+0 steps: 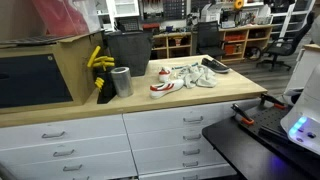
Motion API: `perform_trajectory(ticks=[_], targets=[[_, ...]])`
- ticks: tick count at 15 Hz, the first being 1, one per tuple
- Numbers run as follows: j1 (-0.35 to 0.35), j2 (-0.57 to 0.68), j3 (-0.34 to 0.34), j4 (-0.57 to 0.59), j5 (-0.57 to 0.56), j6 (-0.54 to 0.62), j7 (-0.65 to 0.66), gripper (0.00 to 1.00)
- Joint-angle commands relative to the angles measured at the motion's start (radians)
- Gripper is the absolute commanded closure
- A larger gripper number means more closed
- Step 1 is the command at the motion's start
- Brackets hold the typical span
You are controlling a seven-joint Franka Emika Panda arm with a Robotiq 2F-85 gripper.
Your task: Move the grey shoe to the left
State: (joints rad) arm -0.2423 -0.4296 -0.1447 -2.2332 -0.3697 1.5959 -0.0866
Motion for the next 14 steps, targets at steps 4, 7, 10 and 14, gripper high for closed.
perform_trajectory(ticks=[4,7,10,14], targets=[[0.022,-0.001,-0.017,0.002,-0.006,-0.005,0.006,0.0],[0.022,-0.001,-0.017,0.002,-0.006,-0.005,0.006,0.0],[0.022,-0.001,-0.017,0.002,-0.006,-0.005,0.006,0.0],[0.037,0.052,-0.039,-0.017,0.004,0.072,-0.031,0.0]])
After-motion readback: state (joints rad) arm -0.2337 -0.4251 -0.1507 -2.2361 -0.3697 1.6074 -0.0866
